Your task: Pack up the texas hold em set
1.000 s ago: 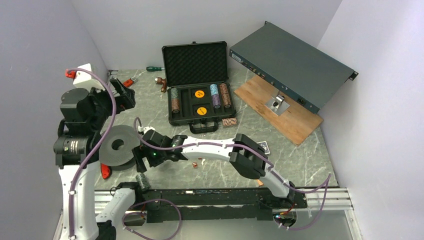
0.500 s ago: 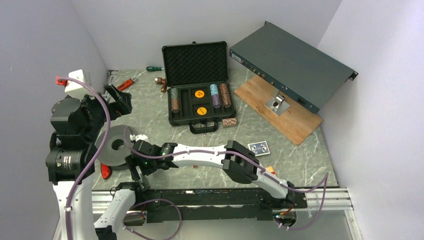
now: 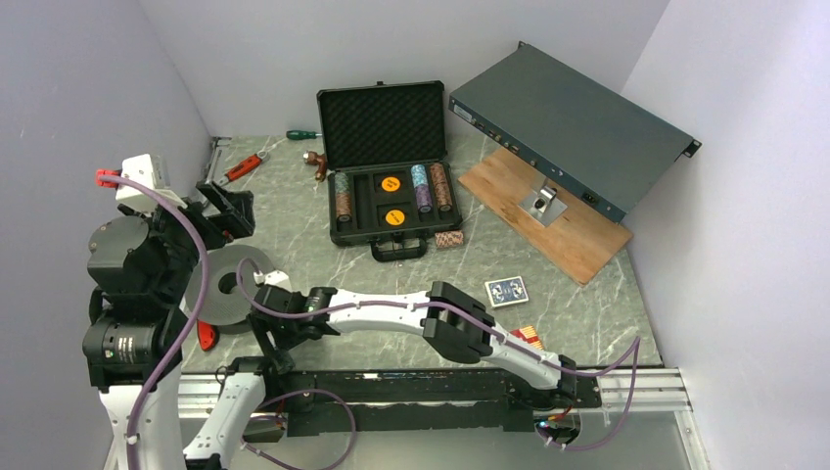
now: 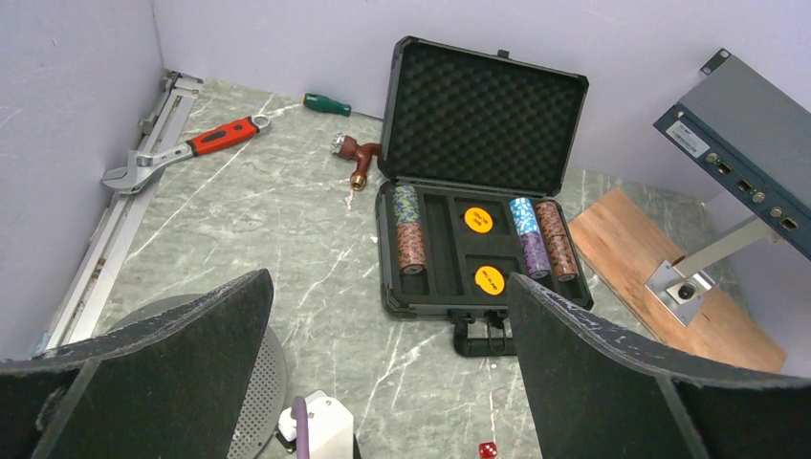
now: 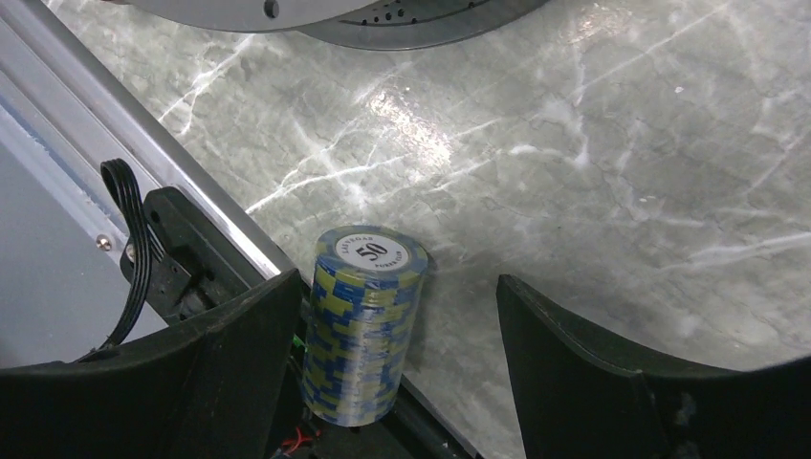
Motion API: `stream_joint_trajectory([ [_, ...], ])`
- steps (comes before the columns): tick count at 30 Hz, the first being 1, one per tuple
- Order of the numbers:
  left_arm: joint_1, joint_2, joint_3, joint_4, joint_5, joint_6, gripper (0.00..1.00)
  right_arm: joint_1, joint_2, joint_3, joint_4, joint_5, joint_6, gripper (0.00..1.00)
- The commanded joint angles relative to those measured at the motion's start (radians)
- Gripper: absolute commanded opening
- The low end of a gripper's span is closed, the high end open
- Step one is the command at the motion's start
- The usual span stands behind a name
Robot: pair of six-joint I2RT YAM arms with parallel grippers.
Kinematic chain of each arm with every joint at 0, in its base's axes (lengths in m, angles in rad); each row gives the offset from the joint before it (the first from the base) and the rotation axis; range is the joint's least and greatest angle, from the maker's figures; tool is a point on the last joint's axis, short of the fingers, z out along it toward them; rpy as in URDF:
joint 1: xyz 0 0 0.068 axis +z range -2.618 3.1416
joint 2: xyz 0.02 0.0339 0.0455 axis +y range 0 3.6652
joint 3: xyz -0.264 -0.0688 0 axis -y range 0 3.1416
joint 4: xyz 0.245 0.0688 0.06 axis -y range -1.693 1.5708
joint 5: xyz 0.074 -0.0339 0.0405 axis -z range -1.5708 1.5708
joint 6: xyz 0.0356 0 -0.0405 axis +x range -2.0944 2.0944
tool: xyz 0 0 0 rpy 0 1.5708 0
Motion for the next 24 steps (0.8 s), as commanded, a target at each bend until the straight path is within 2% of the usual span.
stream_joint_trajectory([
  [1, -0.002, -0.025, -0.012, 0.024, 0.014, -0.005, 1.00, 0.015, 0.031, 0.056, -0.034, -0.003, 0.017, 0.76],
  [10, -0.002, -0.048, -0.027, 0.023, 0.011, -0.005, 1.00, 0.019, -0.012, 0.003, -0.038, 0.031, 0.032, 0.64],
  [17, -0.003, -0.057, -0.042, 0.029, 0.011, -0.006, 1.00, 0.018, -0.060, -0.051, -0.048, 0.071, 0.030, 0.45],
  [24, -0.002, -0.054, -0.072, 0.042, 0.018, -0.006, 1.00, 0.004, -0.152, -0.149, -0.055, 0.147, 0.020, 0.38],
])
